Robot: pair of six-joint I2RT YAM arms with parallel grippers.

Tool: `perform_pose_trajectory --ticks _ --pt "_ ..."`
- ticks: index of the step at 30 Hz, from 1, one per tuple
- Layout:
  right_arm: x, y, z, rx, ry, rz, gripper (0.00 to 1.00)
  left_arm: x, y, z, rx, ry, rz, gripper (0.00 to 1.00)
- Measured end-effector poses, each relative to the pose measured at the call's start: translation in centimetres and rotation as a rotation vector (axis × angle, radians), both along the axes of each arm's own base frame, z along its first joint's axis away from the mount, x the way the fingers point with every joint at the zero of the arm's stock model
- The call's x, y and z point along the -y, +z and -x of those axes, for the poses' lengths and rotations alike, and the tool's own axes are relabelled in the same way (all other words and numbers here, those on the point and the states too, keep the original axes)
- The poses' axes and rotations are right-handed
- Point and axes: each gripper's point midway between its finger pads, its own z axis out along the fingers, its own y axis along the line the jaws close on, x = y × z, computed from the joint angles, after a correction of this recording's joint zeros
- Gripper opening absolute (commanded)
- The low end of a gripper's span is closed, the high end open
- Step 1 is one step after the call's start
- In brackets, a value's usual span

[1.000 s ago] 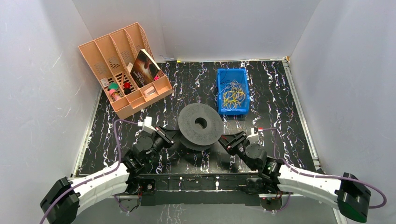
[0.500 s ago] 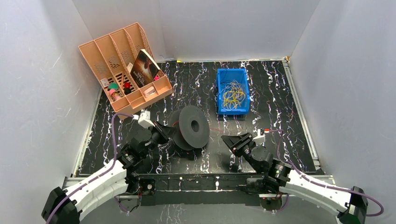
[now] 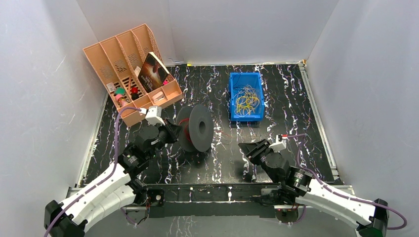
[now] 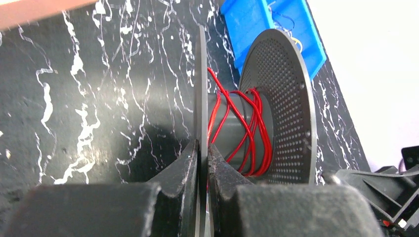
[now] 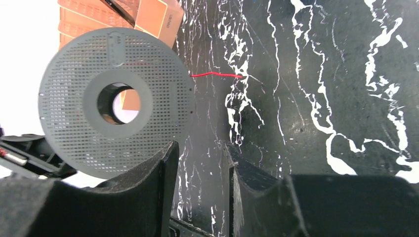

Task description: Wrap the cables

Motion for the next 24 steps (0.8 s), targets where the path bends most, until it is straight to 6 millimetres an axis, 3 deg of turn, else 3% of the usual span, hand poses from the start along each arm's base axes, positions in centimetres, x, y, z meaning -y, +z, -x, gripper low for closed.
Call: perform_pose_trajectory --ticks 7,17,24 --pt "1.0 0.0 -0.4 0.031 -0.02 0.1 0.49 -0.3 4.0 -1.3 0.065 -0.032 -0.181 0.0" --pt "2.8 0.2 -1.1 0.078 -0.045 0.319 0.51 -0.6 7.6 -4.0 0.112 -0.076 -0.478 0.0" --pt "4.1 0.0 -1.6 0.109 -0.061 0.443 0.52 -0.7 8.1 -6.0 0.128 -0.073 -0.734 0.0"
